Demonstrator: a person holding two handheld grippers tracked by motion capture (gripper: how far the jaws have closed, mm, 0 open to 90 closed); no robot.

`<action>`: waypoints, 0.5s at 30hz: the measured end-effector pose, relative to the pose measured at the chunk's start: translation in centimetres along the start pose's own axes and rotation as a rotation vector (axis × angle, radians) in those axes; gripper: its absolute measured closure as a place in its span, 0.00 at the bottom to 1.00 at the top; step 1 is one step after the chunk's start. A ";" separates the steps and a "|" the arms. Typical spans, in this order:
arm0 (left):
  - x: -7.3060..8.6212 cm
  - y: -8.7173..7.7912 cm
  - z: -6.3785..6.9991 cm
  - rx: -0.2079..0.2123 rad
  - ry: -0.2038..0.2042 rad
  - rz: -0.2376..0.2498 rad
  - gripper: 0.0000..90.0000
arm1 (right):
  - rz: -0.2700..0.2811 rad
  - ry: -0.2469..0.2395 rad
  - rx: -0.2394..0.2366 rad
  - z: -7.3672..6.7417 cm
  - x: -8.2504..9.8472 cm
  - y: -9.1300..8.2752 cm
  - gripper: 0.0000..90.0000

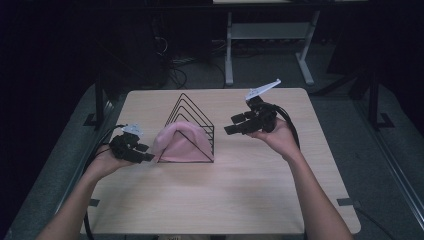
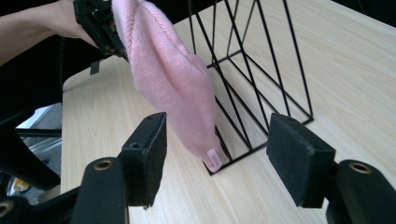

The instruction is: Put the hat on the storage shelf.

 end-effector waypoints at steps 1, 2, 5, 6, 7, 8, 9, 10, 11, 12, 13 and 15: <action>0.0 -0.1 0.0 0.000 -0.001 0.003 0.54 | 0.001 0.001 0.005 0.0 0.1 -0.2 0.42; 0.0 -0.1 0.1 -0.001 -0.001 0.006 0.53 | 0.001 0.002 0.007 0.0 0.2 -0.4 0.41; 0.0 -0.4 0.1 -0.006 -0.011 0.016 0.52 | 0.010 0.010 0.023 0.1 0.7 -1.1 0.40; 0.0 -0.5 0.1 -0.007 -0.013 0.017 0.51 | 0.009 0.015 0.027 0.2 0.9 -1.3 0.40; 0.1 -0.6 0.1 -0.009 -0.015 0.017 0.50 | 0.010 0.017 0.031 0.2 1.1 -1.5 0.40; 0.1 -0.7 0.1 -0.012 -0.018 0.018 0.49 | 0.010 0.020 0.037 0.2 1.3 -1.7 0.39; 0.1 -0.8 0.2 -0.010 -0.020 0.018 0.48 | 0.012 0.020 0.041 0.3 1.6 -2.0 0.39; 0.2 -0.9 0.2 -0.011 -0.023 0.023 0.47 | 0.017 0.028 0.046 0.4 1.9 -2.2 0.38; 0.2 -1.0 0.2 -0.012 -0.027 0.026 0.46 | 0.019 0.035 0.056 0.5 2.2 -2.5 0.37; 0.3 -1.0 0.2 -0.013 -0.027 0.026 0.45 | 0.024 0.042 0.066 0.6 2.5 -2.7 0.36; 0.4 -1.1 0.2 -0.014 -0.030 0.026 0.44 | 0.026 0.044 0.069 0.6 2.8 -2.9 0.36; 0.5 -1.2 0.2 -0.015 -0.026 0.024 0.43 | 0.036 0.054 0.077 0.7 3.4 -3.3 0.35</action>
Point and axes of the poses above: each handheld gripper's, and its own axes: y roughly forward along the jaws, x roughly out of its underside, z roughly to its right, the point moved 1 cm from there along y, roughly forward along the jaws, and after that the axes turned 10 degrees about -x, right-handed, at the moved point
